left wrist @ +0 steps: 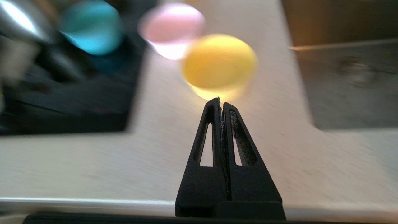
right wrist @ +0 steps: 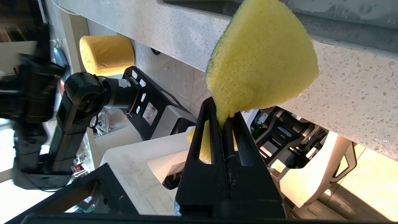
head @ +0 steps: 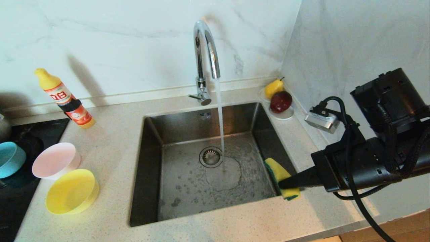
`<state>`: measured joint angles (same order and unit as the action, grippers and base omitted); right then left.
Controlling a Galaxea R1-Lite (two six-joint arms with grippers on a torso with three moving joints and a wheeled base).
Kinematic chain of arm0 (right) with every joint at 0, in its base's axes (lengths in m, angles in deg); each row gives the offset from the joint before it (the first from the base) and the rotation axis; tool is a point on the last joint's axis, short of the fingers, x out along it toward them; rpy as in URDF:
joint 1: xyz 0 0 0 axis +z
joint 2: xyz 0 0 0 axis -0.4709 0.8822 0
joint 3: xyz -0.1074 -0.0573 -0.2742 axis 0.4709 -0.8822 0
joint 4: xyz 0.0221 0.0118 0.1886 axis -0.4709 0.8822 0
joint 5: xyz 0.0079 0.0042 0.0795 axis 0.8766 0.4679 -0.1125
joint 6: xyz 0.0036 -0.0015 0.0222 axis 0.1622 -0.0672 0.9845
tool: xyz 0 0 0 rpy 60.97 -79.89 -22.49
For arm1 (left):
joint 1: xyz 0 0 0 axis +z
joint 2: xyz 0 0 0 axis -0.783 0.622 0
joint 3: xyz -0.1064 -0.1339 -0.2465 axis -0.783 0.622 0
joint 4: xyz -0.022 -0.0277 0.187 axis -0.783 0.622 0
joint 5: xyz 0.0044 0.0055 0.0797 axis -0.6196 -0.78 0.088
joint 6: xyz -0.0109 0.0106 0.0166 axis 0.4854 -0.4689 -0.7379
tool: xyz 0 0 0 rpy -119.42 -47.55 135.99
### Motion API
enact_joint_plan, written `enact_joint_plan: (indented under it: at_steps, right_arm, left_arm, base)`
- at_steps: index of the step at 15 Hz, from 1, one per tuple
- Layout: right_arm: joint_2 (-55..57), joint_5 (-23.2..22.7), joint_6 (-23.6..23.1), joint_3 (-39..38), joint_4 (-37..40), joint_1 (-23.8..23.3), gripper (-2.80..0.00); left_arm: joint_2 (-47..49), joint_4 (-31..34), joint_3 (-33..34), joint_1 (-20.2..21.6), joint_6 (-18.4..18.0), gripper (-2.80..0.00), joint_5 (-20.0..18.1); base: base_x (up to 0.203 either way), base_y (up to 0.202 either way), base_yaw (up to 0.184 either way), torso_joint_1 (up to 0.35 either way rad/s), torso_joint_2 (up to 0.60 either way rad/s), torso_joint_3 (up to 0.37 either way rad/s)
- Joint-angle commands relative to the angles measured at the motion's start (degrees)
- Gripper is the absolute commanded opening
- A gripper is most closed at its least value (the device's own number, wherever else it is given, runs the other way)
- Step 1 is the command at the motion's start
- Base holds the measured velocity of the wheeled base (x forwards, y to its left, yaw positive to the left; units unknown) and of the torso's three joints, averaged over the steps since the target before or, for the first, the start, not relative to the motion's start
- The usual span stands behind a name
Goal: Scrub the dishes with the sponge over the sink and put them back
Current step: Put down the sponge
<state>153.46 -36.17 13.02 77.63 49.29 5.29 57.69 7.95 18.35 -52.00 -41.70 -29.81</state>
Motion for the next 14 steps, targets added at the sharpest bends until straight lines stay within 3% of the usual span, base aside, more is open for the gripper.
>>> enact_joint_plan:
  at_steps: [1, 2, 8, 14]
  right_arm:
    - [-0.21, -0.18, 0.06, -0.22, 0.15, 0.02, -2.80]
    - [-0.53, -0.18, 0.06, -0.17, 0.15, 0.02, -2.80]
    - [-2.05, 0.16, -0.03, 0.04, 0.24, -0.07, -2.80]
    - [-5.36, 7.68, -0.31, -0.48, 0.96, 0.82, -2.80]
  left_arm:
    - [-2.56, 0.64, 1.85, 0.11, 3.14, -2.80, -9.01]
    - [-2.56, 0.48, 3.16, 0.11, 3.66, -2.80, -12.50]
    - [-2.54, -0.19, 3.92, 0.11, 3.84, -2.80, -12.48]
    - [-2.45, 0.50, 3.77, 0.11, 1.60, -2.80, -12.48]
  base:
    - [0.000, 0.000, 0.000, 0.000, 0.00, 0.000]
    - [0.000, 0.000, 0.000, 0.000, 0.00, 0.000]
    - [0.000, 0.000, 0.000, 0.000, 0.00, 0.000]
    - [0.000, 0.000, 0.000, 0.000, 0.00, 0.000]
